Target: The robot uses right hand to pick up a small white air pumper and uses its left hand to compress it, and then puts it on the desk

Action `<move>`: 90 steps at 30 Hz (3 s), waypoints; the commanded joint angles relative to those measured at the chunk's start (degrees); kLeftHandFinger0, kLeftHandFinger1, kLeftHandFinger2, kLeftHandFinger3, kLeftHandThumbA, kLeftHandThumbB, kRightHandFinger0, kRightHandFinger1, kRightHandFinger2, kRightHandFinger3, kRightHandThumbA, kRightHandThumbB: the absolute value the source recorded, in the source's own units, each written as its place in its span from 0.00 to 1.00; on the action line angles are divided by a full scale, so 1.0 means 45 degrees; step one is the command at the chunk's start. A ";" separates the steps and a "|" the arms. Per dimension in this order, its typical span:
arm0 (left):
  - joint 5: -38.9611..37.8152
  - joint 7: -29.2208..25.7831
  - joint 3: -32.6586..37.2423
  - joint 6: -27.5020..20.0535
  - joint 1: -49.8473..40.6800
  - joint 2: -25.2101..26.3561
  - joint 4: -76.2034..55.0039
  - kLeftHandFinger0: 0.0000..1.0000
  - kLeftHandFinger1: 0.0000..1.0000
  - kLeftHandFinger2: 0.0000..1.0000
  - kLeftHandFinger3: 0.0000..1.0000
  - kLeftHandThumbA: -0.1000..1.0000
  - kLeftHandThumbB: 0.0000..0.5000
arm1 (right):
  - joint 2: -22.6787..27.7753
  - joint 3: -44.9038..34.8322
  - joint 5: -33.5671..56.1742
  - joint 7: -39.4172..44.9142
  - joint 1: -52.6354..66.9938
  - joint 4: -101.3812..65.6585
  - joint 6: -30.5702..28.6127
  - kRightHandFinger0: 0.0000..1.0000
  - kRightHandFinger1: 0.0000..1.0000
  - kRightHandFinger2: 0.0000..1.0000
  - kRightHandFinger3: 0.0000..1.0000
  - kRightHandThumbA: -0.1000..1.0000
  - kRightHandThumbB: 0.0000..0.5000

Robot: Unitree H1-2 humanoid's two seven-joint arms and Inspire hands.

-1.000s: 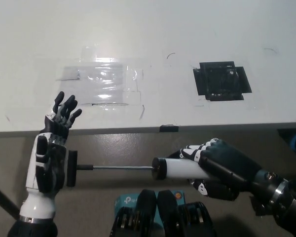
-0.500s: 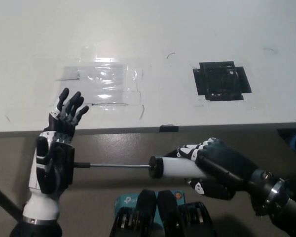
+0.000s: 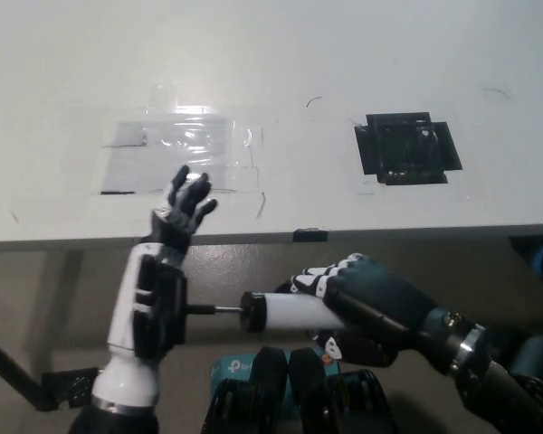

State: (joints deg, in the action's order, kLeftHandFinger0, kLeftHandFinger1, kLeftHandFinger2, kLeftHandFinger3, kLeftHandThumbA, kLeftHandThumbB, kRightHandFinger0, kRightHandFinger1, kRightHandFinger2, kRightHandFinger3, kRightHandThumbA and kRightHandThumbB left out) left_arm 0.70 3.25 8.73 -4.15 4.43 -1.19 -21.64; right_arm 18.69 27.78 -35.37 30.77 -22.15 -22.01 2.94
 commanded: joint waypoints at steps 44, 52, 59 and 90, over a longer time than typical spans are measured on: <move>-0.0173 0.0101 -0.2316 -0.0186 -0.2110 0.1098 0.0560 1.00 1.00 1.00 1.00 1.00 0.41 | 0.1212 -0.3459 -0.0046 -0.1600 -0.5328 0.7575 -0.0538 0.00 0.40 0.73 0.90 0.00 0.31; 0.0241 0.0083 -0.1815 -0.0777 -0.2570 0.1033 0.0777 1.00 1.00 1.00 1.00 1.00 0.28 | 0.0968 -0.2740 -0.0747 -0.3405 -0.6941 1.1776 -0.1146 0.01 0.42 0.80 0.94 0.00 0.27; 0.0080 0.0118 -0.1742 -0.0962 -0.2565 0.1063 0.0802 1.00 1.00 1.00 1.00 1.00 0.27 | 0.0847 -0.2502 0.0093 -0.2424 -0.7490 1.3284 -0.1021 0.87 1.00 1.00 1.00 0.48 0.74; 0.0452 0.0110 -0.1563 -0.0950 -0.1477 0.1121 0.1295 1.00 1.00 1.00 1.00 1.00 0.25 | 0.0921 -0.7389 0.3988 -0.3973 -0.5753 0.2450 -0.1234 1.00 1.00 1.00 1.00 1.00 0.75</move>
State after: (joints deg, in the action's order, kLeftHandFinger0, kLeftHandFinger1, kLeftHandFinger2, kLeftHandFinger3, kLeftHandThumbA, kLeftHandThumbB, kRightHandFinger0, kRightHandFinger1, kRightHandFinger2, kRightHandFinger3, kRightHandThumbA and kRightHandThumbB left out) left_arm 2.71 3.44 1.22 -7.03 -4.63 3.69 -15.13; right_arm 23.15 1.45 -26.37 17.53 -47.99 8.39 -4.34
